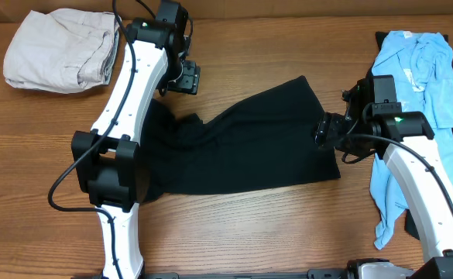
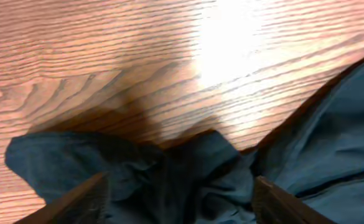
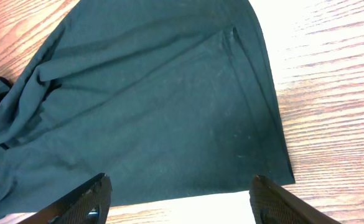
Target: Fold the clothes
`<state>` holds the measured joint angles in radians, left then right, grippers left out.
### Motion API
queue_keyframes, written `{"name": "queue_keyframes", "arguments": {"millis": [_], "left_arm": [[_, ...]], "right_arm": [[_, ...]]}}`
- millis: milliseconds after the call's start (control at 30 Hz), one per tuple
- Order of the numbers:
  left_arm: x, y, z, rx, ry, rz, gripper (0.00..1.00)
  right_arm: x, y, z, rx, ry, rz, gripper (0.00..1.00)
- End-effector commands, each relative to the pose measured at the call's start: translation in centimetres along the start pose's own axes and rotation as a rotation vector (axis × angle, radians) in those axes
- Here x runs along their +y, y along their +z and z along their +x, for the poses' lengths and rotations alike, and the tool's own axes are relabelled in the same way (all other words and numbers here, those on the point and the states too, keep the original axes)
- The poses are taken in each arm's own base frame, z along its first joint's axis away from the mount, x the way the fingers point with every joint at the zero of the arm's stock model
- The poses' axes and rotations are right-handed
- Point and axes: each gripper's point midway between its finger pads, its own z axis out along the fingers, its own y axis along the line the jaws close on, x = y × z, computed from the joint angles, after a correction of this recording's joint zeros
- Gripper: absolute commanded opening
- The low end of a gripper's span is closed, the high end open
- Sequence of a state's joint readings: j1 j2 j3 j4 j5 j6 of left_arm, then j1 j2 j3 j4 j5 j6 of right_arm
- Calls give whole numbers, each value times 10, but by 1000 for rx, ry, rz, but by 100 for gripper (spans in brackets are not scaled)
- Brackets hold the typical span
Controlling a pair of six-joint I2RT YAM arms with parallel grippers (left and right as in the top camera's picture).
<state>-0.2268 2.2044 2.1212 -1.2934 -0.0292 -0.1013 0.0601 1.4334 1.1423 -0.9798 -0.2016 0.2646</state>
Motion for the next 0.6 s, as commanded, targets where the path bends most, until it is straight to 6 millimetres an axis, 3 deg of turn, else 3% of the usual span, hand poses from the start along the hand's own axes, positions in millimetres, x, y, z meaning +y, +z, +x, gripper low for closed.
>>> {"name": "queue_keyframes", "arguments": {"millis": [0,433,567], "left_arm": [[8,-2,5,9,42,-34,77],[30,29,12,32,150,-117,91],[33,36,12,34,195,-114,100]], "right_arm": [[1,-1,-4,-13,-14,5,78],[1,-1,-5,-15,-18,4,79],[1,-1,-5,-15,-18,4,79]]}}
